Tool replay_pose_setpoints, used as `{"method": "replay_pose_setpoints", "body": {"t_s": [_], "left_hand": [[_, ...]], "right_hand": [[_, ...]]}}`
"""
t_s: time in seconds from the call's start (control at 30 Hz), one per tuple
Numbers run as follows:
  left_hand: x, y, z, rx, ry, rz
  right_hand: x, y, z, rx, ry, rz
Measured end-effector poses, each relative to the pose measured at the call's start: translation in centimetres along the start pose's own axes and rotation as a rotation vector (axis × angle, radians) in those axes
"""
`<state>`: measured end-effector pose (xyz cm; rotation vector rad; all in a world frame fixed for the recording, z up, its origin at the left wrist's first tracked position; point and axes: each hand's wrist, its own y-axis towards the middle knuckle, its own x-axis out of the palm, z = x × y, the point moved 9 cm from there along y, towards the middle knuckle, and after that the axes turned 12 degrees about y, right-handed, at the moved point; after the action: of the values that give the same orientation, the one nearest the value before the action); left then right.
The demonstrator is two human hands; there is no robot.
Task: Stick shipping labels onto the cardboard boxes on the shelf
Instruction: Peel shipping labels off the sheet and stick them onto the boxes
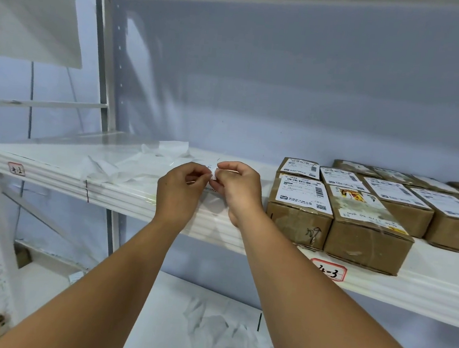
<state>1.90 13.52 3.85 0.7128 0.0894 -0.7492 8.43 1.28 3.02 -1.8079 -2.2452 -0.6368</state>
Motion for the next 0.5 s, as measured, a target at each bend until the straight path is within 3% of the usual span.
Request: {"method": "replay_pose_setpoints", "body": {"t_s": [0.5], "left_hand": [[-0.13, -0.09, -0.27, -0.002, -0.008, 0.028]], "right_hand": [[0.53, 0.02, 0.27, 0.016, 0.0, -0.049]]}}
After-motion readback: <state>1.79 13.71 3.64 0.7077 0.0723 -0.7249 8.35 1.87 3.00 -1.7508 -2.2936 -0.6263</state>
